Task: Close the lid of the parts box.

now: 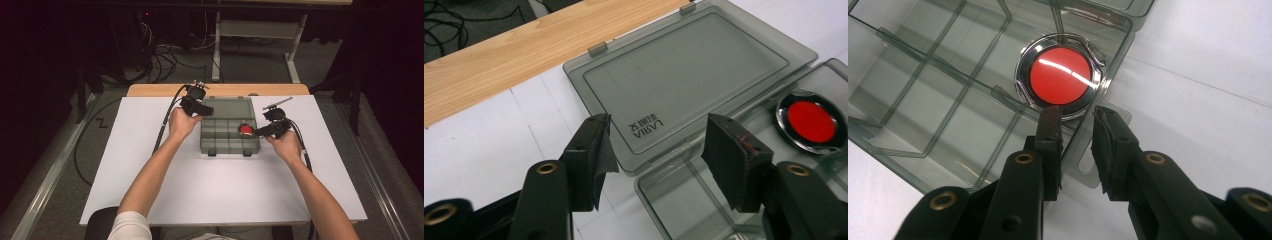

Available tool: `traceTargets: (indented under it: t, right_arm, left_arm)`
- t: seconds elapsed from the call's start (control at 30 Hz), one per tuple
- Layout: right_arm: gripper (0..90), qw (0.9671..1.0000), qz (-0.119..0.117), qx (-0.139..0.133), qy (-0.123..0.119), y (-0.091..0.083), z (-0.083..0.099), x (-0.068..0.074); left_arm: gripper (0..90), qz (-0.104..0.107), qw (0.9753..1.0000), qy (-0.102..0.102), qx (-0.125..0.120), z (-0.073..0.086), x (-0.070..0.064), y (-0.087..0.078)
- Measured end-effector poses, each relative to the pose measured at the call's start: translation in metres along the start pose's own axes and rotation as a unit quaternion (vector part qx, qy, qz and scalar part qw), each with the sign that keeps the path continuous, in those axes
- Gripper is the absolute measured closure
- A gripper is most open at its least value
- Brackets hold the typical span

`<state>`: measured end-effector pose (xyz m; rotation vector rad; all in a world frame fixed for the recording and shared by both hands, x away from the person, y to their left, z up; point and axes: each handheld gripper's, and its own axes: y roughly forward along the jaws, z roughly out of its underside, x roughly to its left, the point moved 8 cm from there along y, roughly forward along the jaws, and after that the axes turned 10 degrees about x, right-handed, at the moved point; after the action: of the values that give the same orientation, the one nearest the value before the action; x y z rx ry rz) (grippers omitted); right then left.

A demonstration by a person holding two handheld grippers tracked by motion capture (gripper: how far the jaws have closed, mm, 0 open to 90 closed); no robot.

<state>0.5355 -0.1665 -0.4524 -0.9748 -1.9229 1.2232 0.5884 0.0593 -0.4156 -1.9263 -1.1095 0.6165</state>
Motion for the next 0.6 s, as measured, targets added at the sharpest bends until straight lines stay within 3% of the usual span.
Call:
traceTargets:
  t: [0.37,0.6]
  right_arm:
    - [75.7,1.0000,0.000,0.000,-0.001,0.000,0.000,0.000]
    - [75.8,1.0000,0.000,0.000,0.001,0.000,0.000,0.000]
  left_arm:
    - [48.7,0.013,0.9994,-0.016,0.029,-0.012,0.005,0.011]
    - [49.6,0.050,0.9952,-0.040,0.075,-0.011,0.010,0.025]
